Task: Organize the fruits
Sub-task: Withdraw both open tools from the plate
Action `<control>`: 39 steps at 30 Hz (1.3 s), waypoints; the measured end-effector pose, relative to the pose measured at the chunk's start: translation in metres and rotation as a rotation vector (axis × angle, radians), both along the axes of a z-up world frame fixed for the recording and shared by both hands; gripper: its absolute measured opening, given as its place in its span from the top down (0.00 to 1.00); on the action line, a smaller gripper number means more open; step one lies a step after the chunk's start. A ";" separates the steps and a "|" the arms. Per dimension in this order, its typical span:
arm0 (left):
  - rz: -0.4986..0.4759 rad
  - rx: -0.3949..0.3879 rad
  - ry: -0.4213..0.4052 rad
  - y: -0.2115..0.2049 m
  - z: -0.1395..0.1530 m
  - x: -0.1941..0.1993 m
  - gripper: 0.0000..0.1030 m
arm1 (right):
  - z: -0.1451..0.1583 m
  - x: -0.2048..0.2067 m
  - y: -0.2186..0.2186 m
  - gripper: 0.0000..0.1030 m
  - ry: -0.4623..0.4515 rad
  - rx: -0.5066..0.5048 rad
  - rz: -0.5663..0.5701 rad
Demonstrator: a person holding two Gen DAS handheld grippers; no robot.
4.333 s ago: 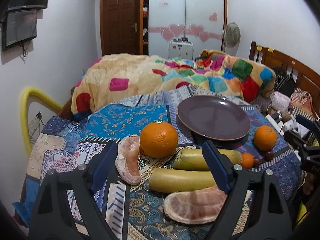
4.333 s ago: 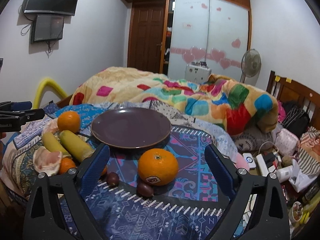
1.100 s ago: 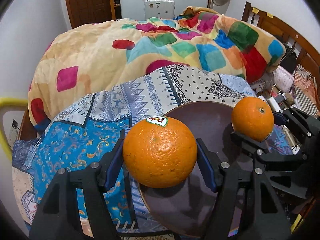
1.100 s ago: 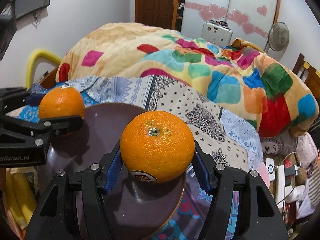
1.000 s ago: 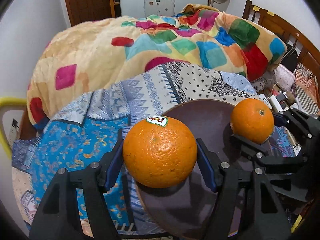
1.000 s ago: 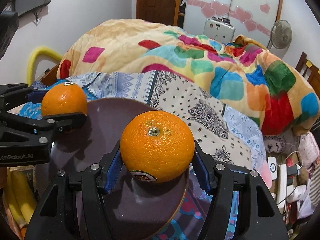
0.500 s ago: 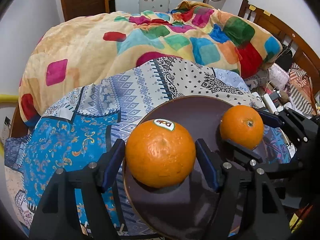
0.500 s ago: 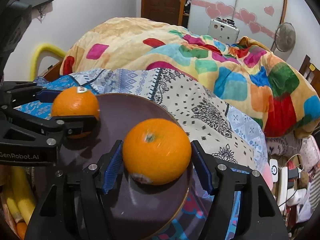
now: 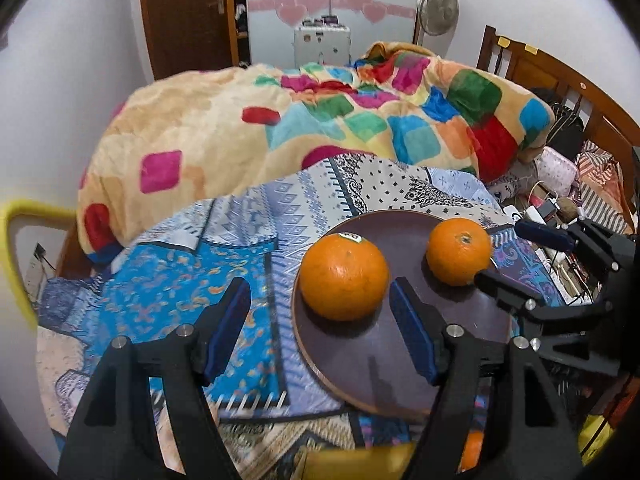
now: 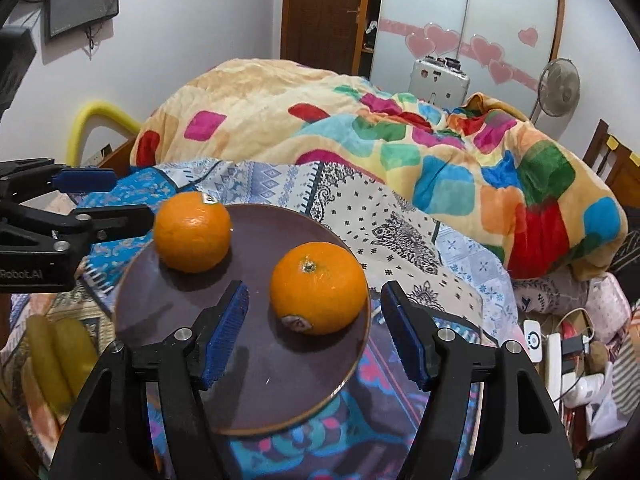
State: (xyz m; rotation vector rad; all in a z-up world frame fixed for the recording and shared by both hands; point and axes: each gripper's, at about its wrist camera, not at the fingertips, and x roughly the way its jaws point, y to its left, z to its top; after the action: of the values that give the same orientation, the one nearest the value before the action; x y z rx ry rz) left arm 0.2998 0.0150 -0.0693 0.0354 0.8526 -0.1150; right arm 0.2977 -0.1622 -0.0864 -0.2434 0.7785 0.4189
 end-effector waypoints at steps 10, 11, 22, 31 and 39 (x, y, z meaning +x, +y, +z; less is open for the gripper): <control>0.028 -0.023 -0.045 0.012 0.020 -0.068 0.20 | 0.032 -0.053 -0.008 0.34 -0.068 0.038 0.022; 0.029 -0.026 -0.041 0.012 0.020 -0.075 0.18 | 0.034 -0.061 -0.009 0.33 -0.076 0.042 0.028; 0.071 -0.015 0.000 0.012 -0.005 -0.135 0.16 | 0.027 -0.120 -0.014 0.31 -0.083 0.096 0.073; 0.076 -0.010 0.045 0.008 -0.042 -0.176 0.07 | 0.002 -0.141 -0.021 0.31 -0.027 0.104 0.082; 0.064 0.006 0.050 -0.002 -0.063 -0.196 0.02 | -0.010 -0.148 -0.035 0.31 0.019 0.123 0.072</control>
State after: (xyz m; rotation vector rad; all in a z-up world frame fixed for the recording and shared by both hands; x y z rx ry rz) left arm 0.1034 0.0134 -0.1324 0.0109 0.9033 -0.0529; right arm 0.1496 -0.1967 -0.0966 -0.1526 0.7608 0.5357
